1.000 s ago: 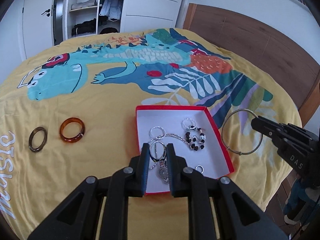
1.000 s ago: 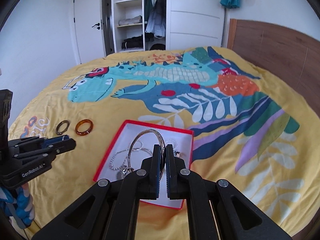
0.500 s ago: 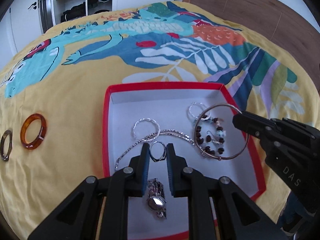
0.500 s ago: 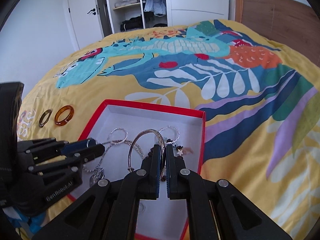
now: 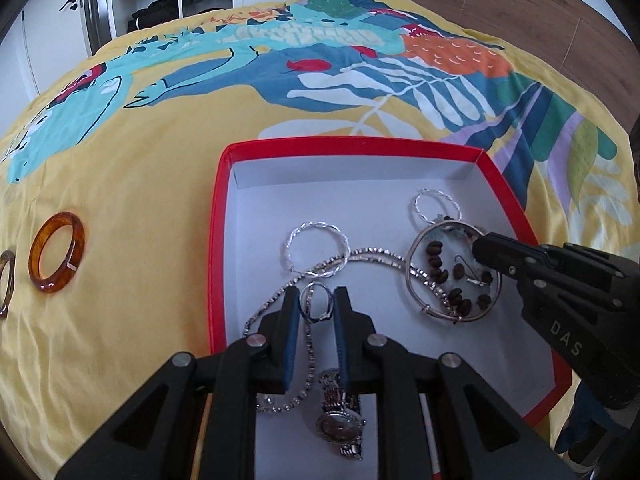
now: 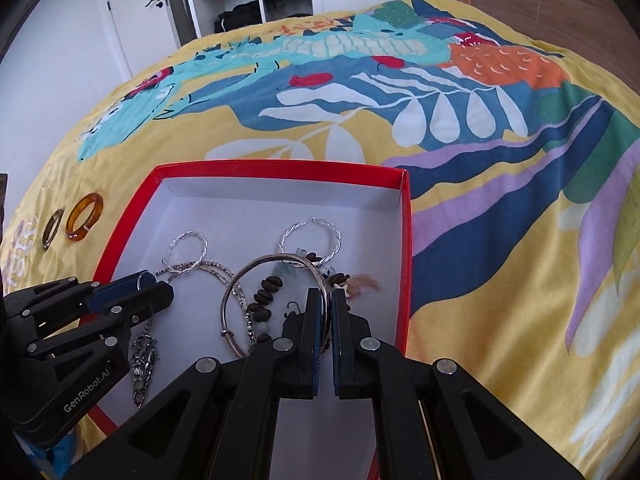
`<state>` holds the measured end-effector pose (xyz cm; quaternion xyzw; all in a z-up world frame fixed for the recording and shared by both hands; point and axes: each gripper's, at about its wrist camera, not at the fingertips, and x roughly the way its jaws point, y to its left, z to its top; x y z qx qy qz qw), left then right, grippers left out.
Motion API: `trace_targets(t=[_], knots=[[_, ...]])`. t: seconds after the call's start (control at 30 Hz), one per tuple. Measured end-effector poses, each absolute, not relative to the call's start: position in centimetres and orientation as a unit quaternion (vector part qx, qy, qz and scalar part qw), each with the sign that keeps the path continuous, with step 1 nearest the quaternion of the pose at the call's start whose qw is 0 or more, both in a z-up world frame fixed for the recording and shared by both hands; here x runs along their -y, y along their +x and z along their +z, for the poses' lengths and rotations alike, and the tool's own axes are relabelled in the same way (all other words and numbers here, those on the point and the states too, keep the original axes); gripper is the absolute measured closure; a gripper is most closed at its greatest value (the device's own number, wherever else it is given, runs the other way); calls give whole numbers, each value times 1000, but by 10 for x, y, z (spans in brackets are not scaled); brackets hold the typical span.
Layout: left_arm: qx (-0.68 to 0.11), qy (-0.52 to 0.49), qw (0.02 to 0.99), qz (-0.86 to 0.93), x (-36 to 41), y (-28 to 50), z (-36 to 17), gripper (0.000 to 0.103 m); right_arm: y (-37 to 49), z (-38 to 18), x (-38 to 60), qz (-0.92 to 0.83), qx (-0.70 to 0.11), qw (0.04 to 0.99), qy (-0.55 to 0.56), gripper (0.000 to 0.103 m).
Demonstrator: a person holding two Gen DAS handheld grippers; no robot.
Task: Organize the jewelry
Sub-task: 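Open both tools to release the ring and bangle into the box, then lift both open tools away from the box toward the two bangles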
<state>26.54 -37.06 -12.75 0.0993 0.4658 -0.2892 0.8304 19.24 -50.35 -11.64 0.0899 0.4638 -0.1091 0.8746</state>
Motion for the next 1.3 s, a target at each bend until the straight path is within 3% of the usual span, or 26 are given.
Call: trace_targets(t=[0.2,0.27,0.43,0.73,1.3], knots=[[-472,97,828,-288,370,267,-127,86,193,-116,504,-111,-470,872,80,98],[-474,96,826,-290,370,267,-125,77,193,-116,505,-112,-470,872,82,97],[-472,92,828,-288,368,264,-117,70,189,-106,503,-113,-464,875,78,97],[-463,72,823,-321,357,249,-79,67,166,-64,495,-124,-438,887,72,72],[-411,77,867,-270,234,153,1,67,80,21,444,-123,-373,915,94,53]])
